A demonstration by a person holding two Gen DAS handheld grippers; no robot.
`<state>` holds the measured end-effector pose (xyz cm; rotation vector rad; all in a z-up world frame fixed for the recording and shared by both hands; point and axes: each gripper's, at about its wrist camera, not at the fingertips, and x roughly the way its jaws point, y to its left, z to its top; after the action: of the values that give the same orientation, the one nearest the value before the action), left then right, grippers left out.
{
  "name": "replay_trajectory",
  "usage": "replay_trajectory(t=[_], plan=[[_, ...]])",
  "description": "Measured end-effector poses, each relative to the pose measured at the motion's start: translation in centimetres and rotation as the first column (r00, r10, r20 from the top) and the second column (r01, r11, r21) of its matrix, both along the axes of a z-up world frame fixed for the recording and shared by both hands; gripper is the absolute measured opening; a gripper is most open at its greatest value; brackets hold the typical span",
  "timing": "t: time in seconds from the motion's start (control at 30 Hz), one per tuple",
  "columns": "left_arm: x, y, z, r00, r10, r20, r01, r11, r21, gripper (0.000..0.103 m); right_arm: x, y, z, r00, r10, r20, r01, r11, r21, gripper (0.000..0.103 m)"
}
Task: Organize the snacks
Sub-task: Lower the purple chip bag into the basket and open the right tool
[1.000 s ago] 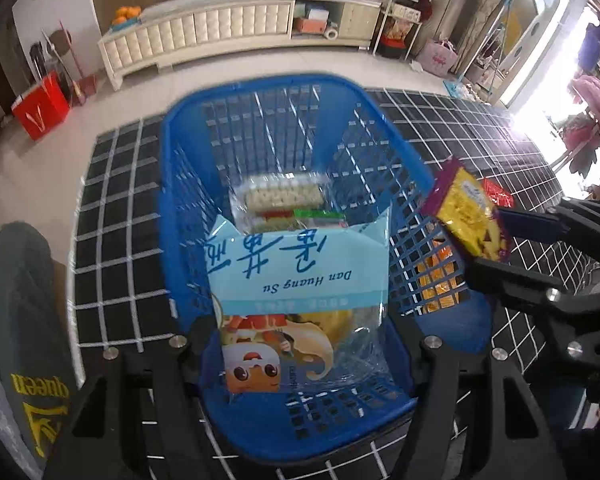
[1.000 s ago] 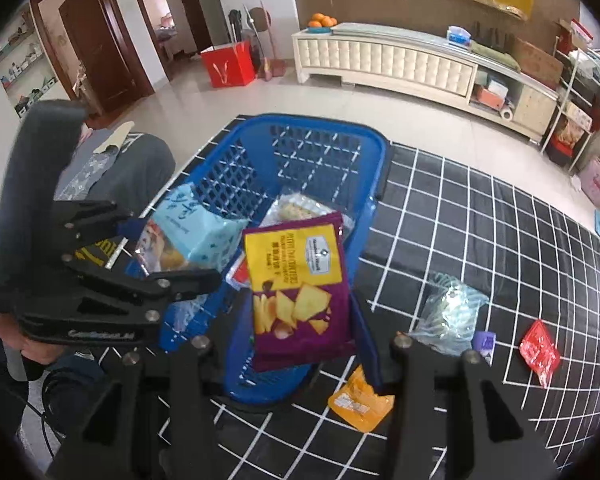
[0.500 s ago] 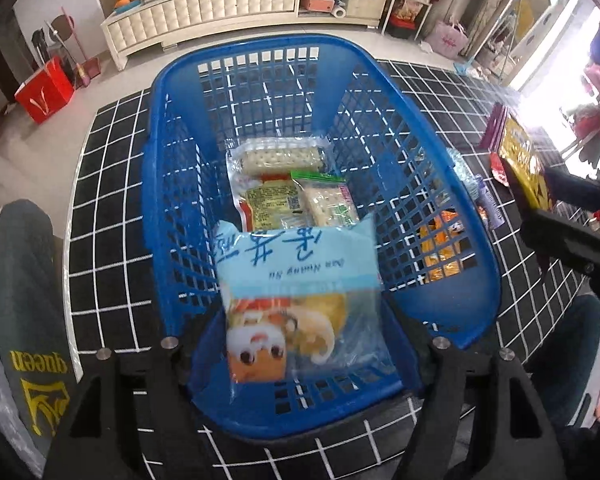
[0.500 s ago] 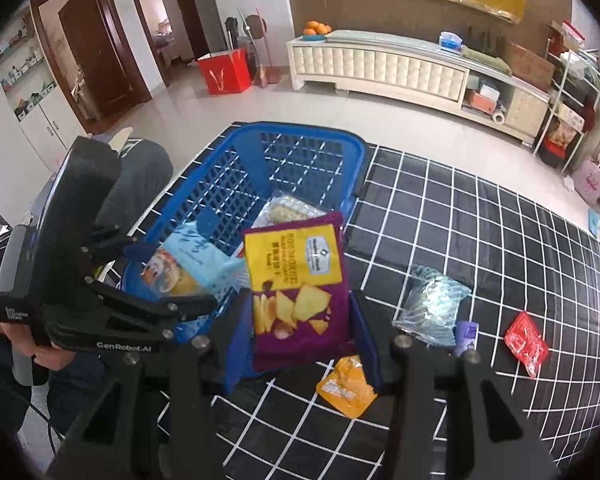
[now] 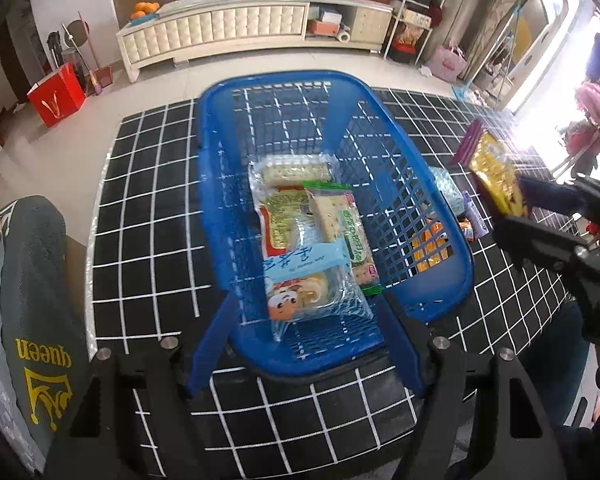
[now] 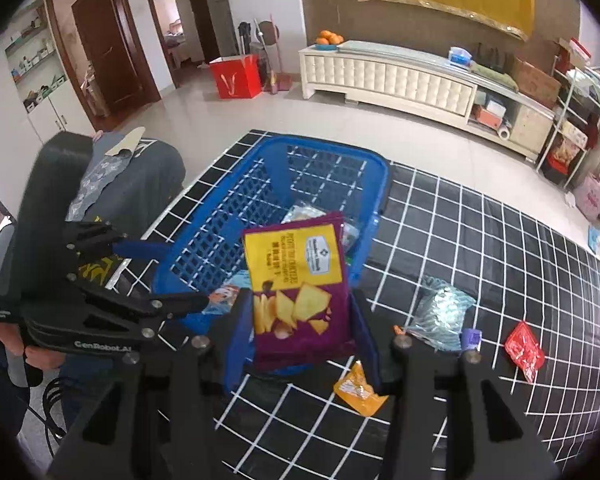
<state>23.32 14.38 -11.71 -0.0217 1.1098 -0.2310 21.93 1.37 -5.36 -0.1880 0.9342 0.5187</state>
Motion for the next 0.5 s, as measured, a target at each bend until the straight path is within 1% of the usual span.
replay_trajectory(t=[0.27, 0.5], plan=[[-1.4, 2.7, 0.9, 0.999, 0.034, 0.036, -0.033, 0.999, -0.026, 0.070, 0.1, 3.2, -0.5, 0.999, 0.037, -0.007, -0.037, 0.999, -0.015, 0.052], [-1.0, 5.5, 0.4, 0.997, 0.068, 0.036, -0.066, 0.996, -0.068, 0.070, 1.6, 6.0, -1.7, 0.998, 0.060, -0.029, -0.061, 0.998, -0.034, 0.052]])
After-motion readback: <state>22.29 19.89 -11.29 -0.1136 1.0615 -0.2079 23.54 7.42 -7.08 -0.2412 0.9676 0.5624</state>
